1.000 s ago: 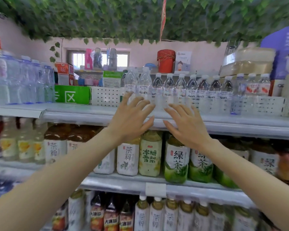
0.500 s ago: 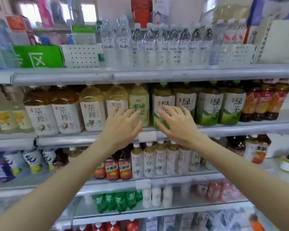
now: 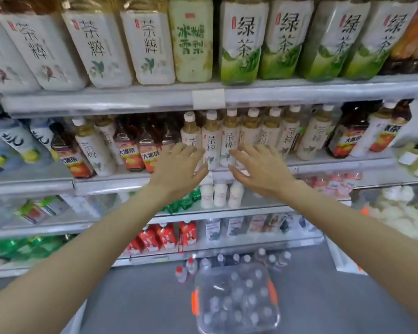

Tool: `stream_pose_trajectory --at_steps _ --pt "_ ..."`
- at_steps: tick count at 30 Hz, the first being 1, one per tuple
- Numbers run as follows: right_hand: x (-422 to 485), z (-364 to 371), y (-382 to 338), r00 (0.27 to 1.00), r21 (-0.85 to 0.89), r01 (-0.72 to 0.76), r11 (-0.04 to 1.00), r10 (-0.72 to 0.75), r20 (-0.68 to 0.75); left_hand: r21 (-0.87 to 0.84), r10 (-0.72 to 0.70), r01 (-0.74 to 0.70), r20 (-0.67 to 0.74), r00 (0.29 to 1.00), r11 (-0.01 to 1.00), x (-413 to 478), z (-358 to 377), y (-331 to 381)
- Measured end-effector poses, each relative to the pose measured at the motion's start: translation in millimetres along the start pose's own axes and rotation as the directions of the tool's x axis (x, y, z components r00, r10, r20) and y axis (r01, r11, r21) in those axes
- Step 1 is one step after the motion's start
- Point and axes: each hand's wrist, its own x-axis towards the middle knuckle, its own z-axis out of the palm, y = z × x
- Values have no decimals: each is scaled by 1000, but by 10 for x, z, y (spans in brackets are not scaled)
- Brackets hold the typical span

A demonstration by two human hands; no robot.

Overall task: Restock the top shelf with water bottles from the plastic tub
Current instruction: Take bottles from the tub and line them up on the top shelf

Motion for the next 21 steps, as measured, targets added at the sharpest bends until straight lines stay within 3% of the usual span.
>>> stream_pose_trajectory --at_steps 10,14,21 --pt "-768 1495 19 997 76 66 995 -68 33 -120 -49 85 276 960 989 -605 1441 417" --pt "-1154 2051 -86 990 117 17 993 -33 140 -175 -48 135 429 902 975 -989 1949 574" --pt "-1888 2948 -313 953 166 -12 986 -39 299 -172 -85 222 575 814 960 -1657 2852 836"
